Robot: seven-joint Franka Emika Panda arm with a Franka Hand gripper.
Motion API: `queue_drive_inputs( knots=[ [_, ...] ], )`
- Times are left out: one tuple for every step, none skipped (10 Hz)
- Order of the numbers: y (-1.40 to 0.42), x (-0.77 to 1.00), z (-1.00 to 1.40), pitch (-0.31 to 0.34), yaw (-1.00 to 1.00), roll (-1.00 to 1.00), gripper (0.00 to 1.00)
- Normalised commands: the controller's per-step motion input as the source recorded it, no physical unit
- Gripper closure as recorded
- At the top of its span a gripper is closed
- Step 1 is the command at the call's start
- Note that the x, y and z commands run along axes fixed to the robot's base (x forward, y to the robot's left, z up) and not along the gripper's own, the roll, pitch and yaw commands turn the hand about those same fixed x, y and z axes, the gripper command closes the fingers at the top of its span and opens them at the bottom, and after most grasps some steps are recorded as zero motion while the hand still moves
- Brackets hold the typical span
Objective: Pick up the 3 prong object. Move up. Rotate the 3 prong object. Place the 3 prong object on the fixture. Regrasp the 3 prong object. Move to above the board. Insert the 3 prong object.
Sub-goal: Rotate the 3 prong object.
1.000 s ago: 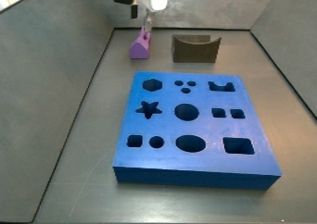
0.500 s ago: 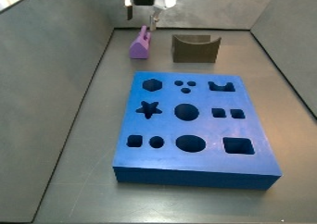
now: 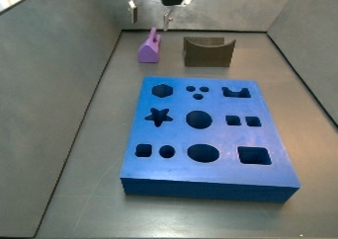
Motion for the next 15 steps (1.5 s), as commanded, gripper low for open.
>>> queue_drive_inputs(
  knots=[
    [0.01,0.04,-0.03,-0.059,1.0,0.09,0.0],
    [0.01,0.04,-0.04,-0.069,1.0,0.11,0.0],
    [0.01,0.04,-0.04,-0.072,0.71,0.11,0.0],
    [0.01,0.03,-0.04,-0.071,0.42,0.11,0.0],
    [0.0,0.03,-0.04,-0.069,0.26,0.11,0.0],
    [0.0,0.0,-1.0,0.0,0.0,0.0,0.0],
    [0.0,0.0,-1.0,0.0,-0.05,0.0,0.0],
    [0.01,0.02,-1.0,-0.017,-0.05,0.02,0.0],
    [0.02,0.02,-1.0,-0.015,-0.05,0.03,0.0],
    [0.02,0.04,-1.0,-0.014,-0.03,0.06,0.0],
    [0.02,0.04,-0.96,-0.015,-0.03,0.07,0.0],
    [0.02,0.05,-0.86,-0.01,-0.02,0.08,0.0],
    [0.02,0.04,-0.73,-0.01,-0.02,0.11,0.0],
    [0.01,0.04,-0.61,-0.016,-0.01,0.13,0.0],
    [0.01,0.04,-0.56,-0.018,-0.01,0.14,0.0]
  ],
)
